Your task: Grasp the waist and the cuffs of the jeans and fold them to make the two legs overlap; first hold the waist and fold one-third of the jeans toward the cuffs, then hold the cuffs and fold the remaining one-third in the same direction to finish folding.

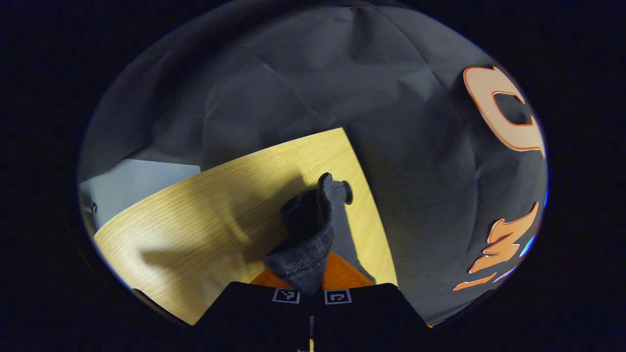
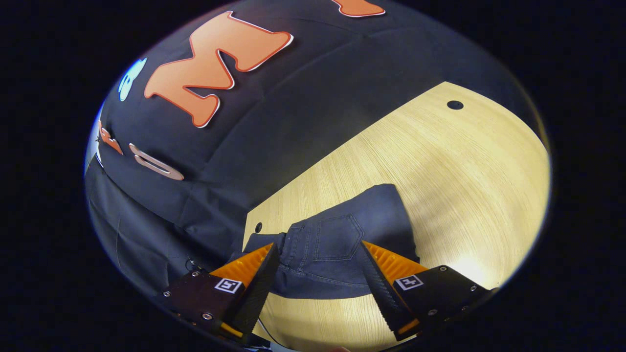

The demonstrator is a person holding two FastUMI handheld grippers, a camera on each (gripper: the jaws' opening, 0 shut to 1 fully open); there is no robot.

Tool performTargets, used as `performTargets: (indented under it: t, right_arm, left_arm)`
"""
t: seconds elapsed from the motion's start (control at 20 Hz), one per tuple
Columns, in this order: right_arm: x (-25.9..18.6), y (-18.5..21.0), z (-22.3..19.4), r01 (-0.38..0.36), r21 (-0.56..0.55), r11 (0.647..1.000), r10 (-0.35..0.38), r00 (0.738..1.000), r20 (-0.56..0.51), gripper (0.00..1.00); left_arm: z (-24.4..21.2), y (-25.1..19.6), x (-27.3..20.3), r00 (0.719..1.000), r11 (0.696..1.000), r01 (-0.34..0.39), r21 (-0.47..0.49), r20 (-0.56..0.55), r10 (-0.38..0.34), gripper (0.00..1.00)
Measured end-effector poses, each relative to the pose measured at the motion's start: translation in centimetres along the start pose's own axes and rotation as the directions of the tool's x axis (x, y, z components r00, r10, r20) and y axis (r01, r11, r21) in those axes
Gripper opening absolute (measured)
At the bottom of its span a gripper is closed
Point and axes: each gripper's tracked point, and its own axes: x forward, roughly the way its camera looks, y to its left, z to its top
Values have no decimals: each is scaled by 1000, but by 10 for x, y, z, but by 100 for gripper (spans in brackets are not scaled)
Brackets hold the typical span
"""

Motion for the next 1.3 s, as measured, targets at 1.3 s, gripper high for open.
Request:
performTargets:
  t: [1.3]
  right_arm:
    - [-129,-116,106,-132,-27,991,134,974,183,98]
  left_arm:
    - [-287,-301,-81,983,799,181,573,-95,-155,3]
